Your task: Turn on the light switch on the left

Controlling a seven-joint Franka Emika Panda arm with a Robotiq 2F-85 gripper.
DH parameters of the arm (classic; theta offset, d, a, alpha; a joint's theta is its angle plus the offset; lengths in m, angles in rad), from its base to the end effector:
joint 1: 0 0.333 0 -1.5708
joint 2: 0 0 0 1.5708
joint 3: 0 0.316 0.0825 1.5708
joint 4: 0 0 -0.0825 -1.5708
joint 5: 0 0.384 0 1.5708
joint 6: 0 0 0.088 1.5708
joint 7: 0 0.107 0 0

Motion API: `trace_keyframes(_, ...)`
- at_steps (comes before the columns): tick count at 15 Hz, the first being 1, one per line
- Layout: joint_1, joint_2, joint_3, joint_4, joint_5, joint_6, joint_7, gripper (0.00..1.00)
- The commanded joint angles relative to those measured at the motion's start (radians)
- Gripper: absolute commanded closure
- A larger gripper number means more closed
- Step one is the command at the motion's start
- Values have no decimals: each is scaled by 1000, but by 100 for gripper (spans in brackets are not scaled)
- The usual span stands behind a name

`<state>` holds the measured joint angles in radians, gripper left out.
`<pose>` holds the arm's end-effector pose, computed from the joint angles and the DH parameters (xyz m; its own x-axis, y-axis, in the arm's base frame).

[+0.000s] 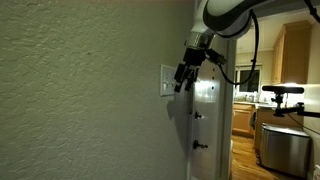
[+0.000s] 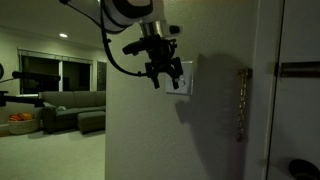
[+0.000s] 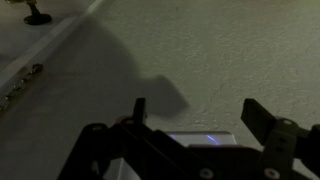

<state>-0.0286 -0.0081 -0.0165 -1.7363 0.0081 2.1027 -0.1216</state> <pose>0.5926 -0.0264 0.6036 0.9283 0.0754 0.3641 0.0667 -0.9971 0.0363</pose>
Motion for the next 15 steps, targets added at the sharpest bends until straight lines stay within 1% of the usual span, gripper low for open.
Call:
trace_keyframes(1, 7, 29, 2, 58, 5, 2, 30, 3)
trace_keyframes(2, 4, 34, 1, 68, -3, 2, 34, 3)
trace_keyframes(4, 1, 42, -2, 87, 1, -3, 37, 7)
trace_keyframes(5, 0, 45, -3, 93, 0, 0, 41, 14)
trace_keyframes(7, 2, 53, -2, 111, 6, -5, 47, 22)
trace_keyframes(10, 8, 67, 6, 134, 12, -19, 43, 40)
trace_keyframes(12, 11, 73, 12, 144, 19, -21, 39, 44)
trace_keyframes(13, 13, 78, 16, 150, 20, -22, 38, 39)
trace_keyframes(15, 15, 89, 22, 164, 21, -24, 36, 39)
